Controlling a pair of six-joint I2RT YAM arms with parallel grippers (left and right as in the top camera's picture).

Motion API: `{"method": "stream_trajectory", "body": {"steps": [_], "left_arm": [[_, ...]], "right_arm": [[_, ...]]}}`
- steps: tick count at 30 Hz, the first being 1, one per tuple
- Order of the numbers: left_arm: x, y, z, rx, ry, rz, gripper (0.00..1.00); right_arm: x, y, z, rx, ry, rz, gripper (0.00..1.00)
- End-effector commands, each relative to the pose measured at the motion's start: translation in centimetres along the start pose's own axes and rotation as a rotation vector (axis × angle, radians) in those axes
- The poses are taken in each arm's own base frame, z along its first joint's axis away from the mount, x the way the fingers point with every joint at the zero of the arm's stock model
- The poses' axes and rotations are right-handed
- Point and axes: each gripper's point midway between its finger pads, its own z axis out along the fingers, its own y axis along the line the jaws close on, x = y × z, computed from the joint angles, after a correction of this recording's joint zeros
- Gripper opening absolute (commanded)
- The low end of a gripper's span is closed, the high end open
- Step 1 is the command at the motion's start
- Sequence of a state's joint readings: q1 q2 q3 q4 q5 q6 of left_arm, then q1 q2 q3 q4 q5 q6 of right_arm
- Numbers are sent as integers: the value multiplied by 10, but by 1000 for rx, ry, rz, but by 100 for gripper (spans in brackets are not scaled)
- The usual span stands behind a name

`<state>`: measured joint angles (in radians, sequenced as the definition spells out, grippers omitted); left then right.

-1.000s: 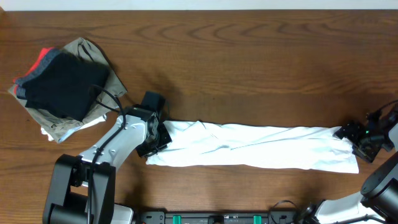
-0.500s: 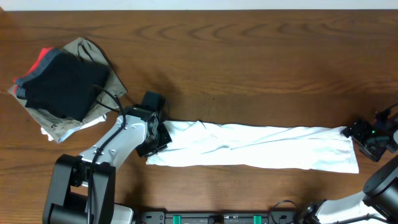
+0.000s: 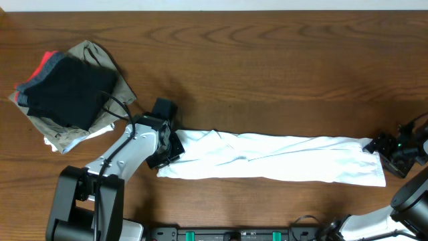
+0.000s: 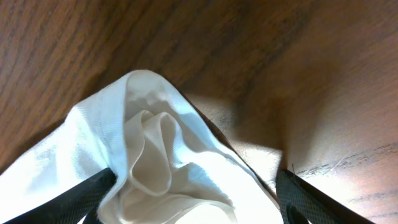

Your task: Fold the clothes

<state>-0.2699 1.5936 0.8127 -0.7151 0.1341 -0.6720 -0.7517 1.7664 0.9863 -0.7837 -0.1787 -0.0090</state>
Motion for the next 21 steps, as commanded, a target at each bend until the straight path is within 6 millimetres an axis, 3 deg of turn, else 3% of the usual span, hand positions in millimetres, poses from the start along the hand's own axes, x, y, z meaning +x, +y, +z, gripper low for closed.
{"method": "stream_trajectory", "body": {"steps": [1, 13, 15, 18, 21], "left_arm": [[0, 4, 2, -17, 1, 12, 17], [0, 4, 2, -15, 2, 12, 17], [0, 4, 2, -15, 2, 12, 17], [0, 4, 2, -15, 2, 12, 17], [0, 4, 2, -15, 2, 12, 17]], "right_arm": [[14, -2, 19, -34, 61, 20, 82], [11, 4, 19, -67, 46, -7, 81], [7, 14, 18, -127, 31, -13, 82], [0, 47, 9, -323, -15, -100, 82], [-4, 47, 4, -317, -31, -112, 89]]}}
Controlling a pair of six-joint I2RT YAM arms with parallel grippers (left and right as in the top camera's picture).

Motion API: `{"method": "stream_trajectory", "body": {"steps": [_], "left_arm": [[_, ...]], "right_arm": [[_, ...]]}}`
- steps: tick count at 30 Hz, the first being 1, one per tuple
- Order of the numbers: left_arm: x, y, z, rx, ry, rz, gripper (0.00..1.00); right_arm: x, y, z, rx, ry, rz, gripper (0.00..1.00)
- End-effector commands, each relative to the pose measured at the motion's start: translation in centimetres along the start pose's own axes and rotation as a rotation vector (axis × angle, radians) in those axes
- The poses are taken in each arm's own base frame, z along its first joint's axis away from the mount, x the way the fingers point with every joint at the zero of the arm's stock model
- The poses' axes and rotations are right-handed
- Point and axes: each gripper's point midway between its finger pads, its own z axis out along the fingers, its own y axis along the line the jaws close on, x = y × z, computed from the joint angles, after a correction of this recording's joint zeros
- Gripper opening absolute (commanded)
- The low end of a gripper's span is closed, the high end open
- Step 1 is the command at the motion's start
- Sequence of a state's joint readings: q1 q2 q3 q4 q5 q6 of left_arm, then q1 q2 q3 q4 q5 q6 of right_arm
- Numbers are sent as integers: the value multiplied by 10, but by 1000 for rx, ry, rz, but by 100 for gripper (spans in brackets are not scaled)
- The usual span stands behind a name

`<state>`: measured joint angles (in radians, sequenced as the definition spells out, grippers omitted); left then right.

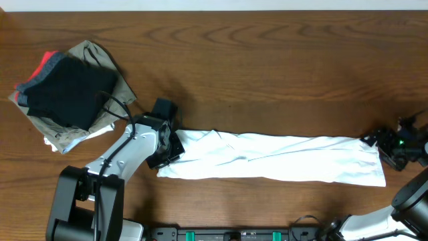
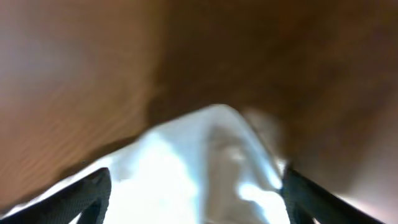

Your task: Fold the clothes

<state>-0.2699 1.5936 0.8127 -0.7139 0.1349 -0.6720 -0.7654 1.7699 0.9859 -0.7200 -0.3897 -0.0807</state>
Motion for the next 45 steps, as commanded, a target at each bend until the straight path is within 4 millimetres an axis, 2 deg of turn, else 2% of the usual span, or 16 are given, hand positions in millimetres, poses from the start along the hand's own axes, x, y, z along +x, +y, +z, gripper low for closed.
{"method": "stream_trajectory", "body": {"steps": [1, 4, 15, 27, 34, 40, 45], "left_arm": [[0, 4, 2, -17, 3, 12, 17], [0, 4, 2, -17, 3, 12, 17], [0, 4, 2, -18, 2, 12, 17], [0, 4, 2, -17, 2, 12, 17], [0, 4, 2, -17, 2, 12, 17], [0, 4, 2, -17, 2, 12, 17], [-6, -5, 2, 24, -17, 15, 17]], "right_arm": [[12, 7, 9, -68, 45, -24, 90], [19, -13, 7, 55, 74, 11, 91], [34, -51, -3, 222, 123, 123, 91], [40, -53, -4, 221, 140, 147, 88], [44, -55, 4, 216, 131, 144, 85], [42, -41, 15, 117, 94, 130, 76], [40, -40, 16, 107, 89, 129, 55]]}}
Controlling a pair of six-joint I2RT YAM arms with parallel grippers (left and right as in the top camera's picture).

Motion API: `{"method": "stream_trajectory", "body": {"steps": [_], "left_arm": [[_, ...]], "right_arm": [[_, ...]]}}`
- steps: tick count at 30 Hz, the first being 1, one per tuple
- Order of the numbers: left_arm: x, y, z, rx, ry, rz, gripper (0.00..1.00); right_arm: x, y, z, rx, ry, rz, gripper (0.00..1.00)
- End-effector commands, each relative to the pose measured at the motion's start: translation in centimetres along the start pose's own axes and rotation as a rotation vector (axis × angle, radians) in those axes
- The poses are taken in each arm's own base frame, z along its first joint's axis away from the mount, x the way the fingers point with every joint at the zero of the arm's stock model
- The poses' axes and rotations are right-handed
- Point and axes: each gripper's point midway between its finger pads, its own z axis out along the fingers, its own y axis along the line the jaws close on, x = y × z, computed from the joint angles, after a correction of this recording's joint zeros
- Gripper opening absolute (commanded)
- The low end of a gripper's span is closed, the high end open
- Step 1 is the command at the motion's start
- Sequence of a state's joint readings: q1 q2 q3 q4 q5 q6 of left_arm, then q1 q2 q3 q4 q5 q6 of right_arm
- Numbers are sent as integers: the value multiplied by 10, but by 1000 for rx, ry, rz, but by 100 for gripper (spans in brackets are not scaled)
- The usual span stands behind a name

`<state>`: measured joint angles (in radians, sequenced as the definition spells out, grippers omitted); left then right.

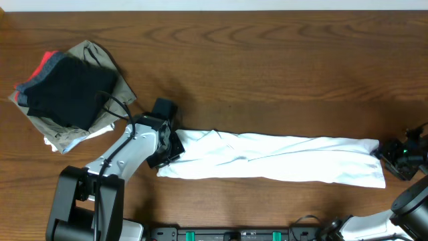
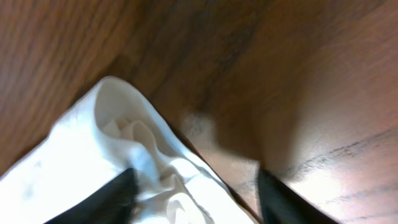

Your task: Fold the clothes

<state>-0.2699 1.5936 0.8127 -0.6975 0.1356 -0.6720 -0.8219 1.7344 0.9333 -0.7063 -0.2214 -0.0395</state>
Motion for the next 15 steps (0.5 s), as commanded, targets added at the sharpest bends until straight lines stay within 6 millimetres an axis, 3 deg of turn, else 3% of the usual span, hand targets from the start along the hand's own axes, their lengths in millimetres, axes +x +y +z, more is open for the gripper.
{"method": "stream_trajectory", "body": {"steps": [1, 6, 11, 15], "left_arm": [[-5, -6, 2, 29, -14, 15, 17], [-11, -23, 1, 112, -28, 39, 17], [-12, -41, -2, 199, -25, 108, 17], [-11, -42, -2, 208, -20, 121, 17]], "right_arm": [[26, 6, 22, -65, 95, 24, 55], [14, 34, 16, -229, 55, 21, 66], [-2, 41, -3, -252, 31, 14, 60], [-21, 45, -32, -234, -37, 5, 63]]}}
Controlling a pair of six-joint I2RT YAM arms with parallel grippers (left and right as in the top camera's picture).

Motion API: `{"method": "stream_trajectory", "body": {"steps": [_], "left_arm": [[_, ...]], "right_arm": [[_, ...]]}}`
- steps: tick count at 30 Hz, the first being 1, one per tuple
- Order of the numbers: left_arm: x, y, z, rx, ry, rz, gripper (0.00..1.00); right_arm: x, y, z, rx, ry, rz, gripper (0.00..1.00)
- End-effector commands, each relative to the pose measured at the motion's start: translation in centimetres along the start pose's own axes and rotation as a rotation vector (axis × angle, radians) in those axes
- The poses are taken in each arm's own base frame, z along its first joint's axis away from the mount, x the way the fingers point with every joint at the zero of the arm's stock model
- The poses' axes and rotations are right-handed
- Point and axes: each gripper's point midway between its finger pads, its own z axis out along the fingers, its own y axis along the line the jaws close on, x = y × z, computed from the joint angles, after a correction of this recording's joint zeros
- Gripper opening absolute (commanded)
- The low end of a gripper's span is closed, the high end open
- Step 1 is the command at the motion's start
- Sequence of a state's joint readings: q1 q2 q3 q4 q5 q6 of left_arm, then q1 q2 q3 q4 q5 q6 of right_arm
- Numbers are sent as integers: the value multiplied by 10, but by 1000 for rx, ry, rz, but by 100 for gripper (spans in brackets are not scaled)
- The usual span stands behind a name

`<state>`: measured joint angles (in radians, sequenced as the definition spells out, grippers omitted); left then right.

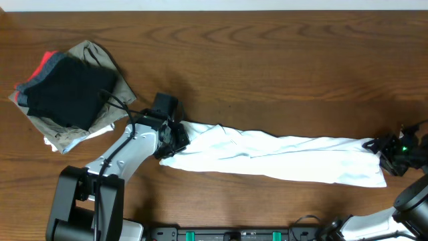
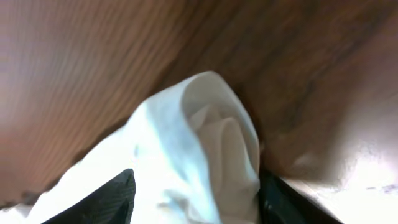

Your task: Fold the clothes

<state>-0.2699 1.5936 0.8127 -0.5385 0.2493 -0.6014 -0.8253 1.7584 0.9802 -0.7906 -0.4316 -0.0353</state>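
A long white garment (image 1: 281,157) lies stretched left to right across the near half of the wooden table (image 1: 281,67). Its left end is bunched in my left gripper (image 1: 175,137), which is shut on it. My right gripper (image 1: 382,151) holds the right end near the table's right edge. In the right wrist view, a bunched fold of the white garment (image 2: 205,137) fills the gap of the right gripper (image 2: 196,205), and the dark fingers (image 2: 112,199) press on it from both sides. That view is blurred.
A stack of folded clothes (image 1: 67,90), dark on top with tan, red and white beneath, sits at the far left. The left arm's base (image 1: 87,207) stands at the front left edge. The right arm (image 1: 411,201) comes in from the front right corner.
My left gripper has moved slightly toward the far side and right, carrying the garment's left end. The cloth now slants and looks narrower. The right gripper stays shut on the right end.
At first my right gripper stood open around the garment's right corner, and the left held the left end. It was still open at 2.0 s. By 0.5 s its fingers had shut on the corner. Now both ends are held, and the left end has shifted.
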Motion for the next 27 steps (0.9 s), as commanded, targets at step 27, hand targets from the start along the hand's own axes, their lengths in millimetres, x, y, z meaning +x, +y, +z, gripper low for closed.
{"method": "stream_trajectory", "body": {"steps": [27], "left_arm": [[7, 0, 2, 13, 38, 23, 17]], "right_arm": [[34, 17, -18, 225, -103, -87, 31]]}}
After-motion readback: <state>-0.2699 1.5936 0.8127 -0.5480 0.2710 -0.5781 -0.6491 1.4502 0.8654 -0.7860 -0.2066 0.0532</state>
